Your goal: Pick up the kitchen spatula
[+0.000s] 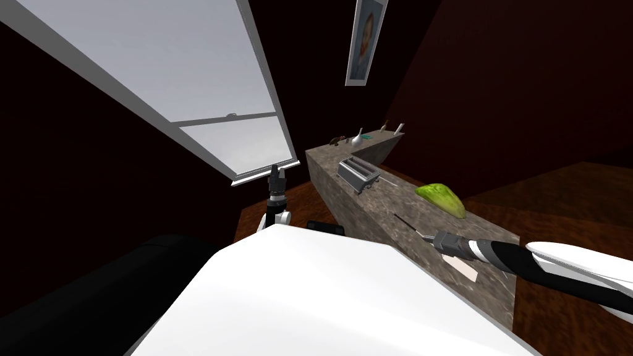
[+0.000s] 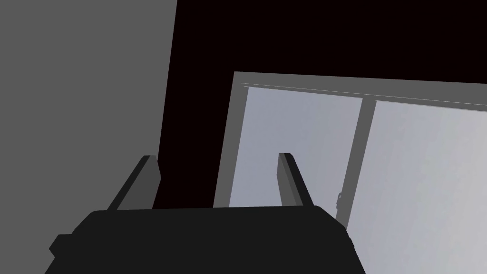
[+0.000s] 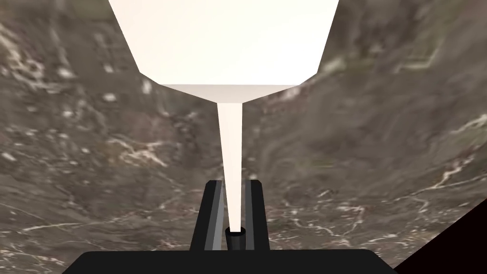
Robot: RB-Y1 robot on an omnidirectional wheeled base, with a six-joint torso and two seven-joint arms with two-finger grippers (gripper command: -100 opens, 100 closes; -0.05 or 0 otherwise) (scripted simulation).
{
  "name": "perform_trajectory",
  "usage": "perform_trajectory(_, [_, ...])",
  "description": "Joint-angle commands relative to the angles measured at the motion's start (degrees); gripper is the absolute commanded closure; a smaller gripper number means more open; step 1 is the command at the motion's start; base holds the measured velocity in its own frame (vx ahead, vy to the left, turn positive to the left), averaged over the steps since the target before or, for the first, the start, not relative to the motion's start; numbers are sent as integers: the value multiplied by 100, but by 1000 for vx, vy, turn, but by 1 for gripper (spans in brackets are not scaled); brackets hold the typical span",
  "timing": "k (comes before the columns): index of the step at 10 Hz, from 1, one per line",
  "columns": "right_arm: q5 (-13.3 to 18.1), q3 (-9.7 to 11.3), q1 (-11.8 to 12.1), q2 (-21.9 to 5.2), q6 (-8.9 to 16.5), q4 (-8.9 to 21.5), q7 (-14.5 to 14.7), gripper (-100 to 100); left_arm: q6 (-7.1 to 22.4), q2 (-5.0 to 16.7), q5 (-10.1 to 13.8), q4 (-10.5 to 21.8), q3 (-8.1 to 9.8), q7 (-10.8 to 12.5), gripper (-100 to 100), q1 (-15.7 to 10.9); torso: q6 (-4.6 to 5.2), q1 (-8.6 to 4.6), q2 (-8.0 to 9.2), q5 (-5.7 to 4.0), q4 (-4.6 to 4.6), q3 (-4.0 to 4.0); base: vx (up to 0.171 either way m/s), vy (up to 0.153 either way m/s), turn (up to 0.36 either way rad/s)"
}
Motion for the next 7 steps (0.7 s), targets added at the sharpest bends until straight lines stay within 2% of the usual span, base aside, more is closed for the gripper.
perform_trajectory(1, [0,0,0,0,0,0,0,100,0,0,0,0,0,0,0,0,0,0,0,0,0,0,0,0,0])
perform_trajectory(2, [0,0,0,0,0,0,0,100,0,0,0,0,0,0,0,0,0,-1,0,0,0,0,0,0,0])
perform_trajectory(3, [0,0,0,0,0,0,0,0,0,0,0,0,0,0,0,0,0,-1,0,0,0,0,0,0,0])
perform_trajectory(4, [-65,-30,-21,-176,-125,-43,1,100,0,0,0,0,0,0,0,0,0,-2,0,0,0,0,-20,-1,-71])
perform_trajectory(5, [-80,-35,-35,-244,-160,-78,-17,100,0,0,0,0,0,0,0,0,4,-1,7,5,2,4,-32,-4,-81])
perform_trajectory(6, [-50,-26,-51,-185,-139,-35,-16,100,0,0,0,0,0,0,0,0,5,0,14,3,3,8,-14,-2,-16])
perform_trajectory(7, [-53,-27,-51,-197,-149,-40,-20,0,0,0,0,0,0,0,0,0,2,-1,10,-1,2,6,0,0,0])
